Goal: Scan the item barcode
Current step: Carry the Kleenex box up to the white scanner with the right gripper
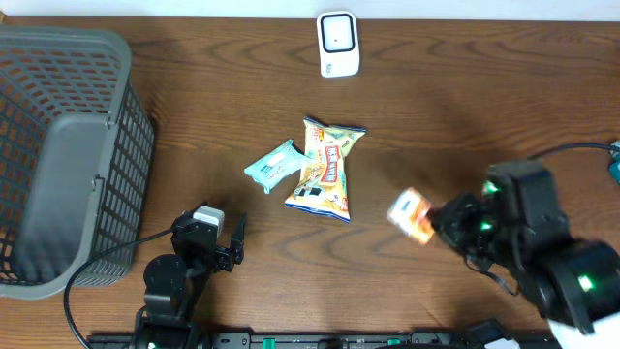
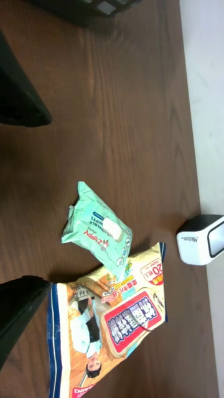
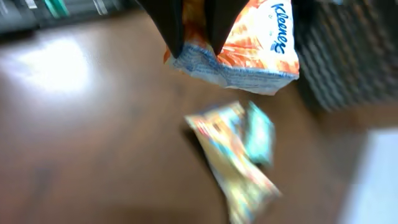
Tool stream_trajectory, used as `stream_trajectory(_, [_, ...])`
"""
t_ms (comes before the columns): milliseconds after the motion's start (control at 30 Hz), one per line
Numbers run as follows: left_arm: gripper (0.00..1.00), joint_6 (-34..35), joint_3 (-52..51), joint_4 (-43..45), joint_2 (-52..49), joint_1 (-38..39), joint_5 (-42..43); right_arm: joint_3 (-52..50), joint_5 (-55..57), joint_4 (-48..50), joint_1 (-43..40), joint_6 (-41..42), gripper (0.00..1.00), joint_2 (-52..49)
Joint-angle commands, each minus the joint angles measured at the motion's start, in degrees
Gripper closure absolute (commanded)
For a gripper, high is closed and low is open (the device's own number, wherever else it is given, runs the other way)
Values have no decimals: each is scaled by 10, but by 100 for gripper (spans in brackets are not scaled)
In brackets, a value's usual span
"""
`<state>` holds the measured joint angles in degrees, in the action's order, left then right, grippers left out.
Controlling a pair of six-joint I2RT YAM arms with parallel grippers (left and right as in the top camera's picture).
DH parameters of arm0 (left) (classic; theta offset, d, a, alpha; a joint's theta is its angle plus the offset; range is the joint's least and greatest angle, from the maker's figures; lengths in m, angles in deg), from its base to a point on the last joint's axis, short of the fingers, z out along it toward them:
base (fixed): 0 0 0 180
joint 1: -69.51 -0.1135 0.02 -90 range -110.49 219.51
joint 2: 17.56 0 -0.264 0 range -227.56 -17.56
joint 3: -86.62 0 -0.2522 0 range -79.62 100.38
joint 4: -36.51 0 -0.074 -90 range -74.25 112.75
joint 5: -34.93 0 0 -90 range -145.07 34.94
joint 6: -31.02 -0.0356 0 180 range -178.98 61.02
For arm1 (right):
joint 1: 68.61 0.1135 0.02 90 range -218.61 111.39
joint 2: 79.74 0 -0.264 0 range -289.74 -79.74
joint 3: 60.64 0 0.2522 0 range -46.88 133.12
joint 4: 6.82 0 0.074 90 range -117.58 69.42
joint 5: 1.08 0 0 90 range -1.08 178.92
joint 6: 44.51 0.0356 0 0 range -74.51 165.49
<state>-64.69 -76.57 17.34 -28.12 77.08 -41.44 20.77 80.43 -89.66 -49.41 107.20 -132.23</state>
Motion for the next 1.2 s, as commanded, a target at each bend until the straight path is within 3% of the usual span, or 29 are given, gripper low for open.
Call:
stream_trajectory(0, [23, 9, -10, -16, 1, -3, 9, 1, 122, 39, 0, -25, 99, 16])
stream_trajectory(167, [23, 9, -10, -16, 1, -3, 9, 1, 122, 117, 0, -204, 99, 5])
stream_trajectory(333, [23, 9, -10, -16, 1, -3, 9, 1, 129, 223, 0, -308, 99, -41])
stream_trajectory(567, [23, 9, -10, -16, 1, -3, 9, 1, 129, 384, 0, -398, 99, -193])
stream_trajectory(933, [23, 9, -10, -16, 1, -3, 9, 1, 127, 915, 5, -535, 99, -507])
stream_trajectory(1167, [23, 9, -10, -16, 1, -3, 9, 12, 127, 1136, 8, -560, 99, -632])
